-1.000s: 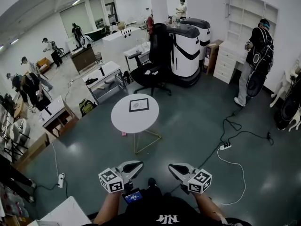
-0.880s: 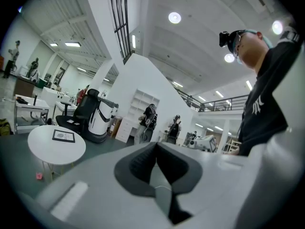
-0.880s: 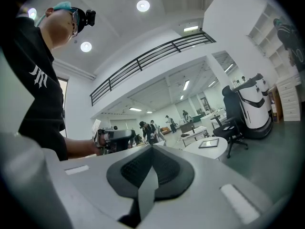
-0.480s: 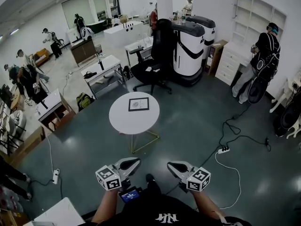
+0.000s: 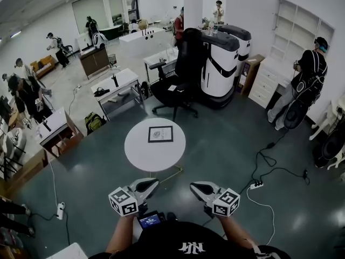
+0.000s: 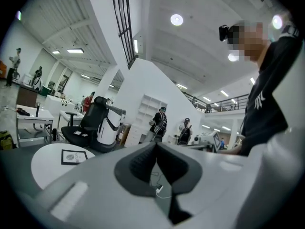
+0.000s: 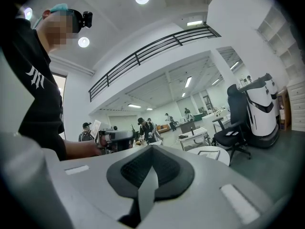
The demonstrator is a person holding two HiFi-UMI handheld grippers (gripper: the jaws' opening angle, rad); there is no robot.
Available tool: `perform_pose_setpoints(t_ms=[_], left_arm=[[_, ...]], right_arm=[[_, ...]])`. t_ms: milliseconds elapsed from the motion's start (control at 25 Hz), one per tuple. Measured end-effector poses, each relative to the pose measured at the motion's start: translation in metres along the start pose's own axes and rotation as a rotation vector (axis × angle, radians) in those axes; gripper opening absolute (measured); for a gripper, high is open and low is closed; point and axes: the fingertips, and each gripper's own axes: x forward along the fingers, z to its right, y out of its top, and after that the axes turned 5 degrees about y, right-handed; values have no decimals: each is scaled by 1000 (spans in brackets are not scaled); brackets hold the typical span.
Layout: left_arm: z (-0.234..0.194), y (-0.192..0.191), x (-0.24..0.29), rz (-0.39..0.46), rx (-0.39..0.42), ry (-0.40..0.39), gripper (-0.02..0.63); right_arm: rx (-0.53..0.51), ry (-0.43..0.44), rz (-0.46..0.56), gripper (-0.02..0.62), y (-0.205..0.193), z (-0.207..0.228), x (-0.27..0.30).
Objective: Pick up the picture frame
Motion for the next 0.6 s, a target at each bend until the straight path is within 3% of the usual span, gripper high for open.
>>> perform_pose_setpoints(t_ms=[360,600], left_arm=[[-85,29,36,17,-10,-70,2],[-118,35,52,36,-47,-61,2]], right_arm=[[-21,-52,9,0,32,65,69],[-19,-45,-46,0,36,89,87]])
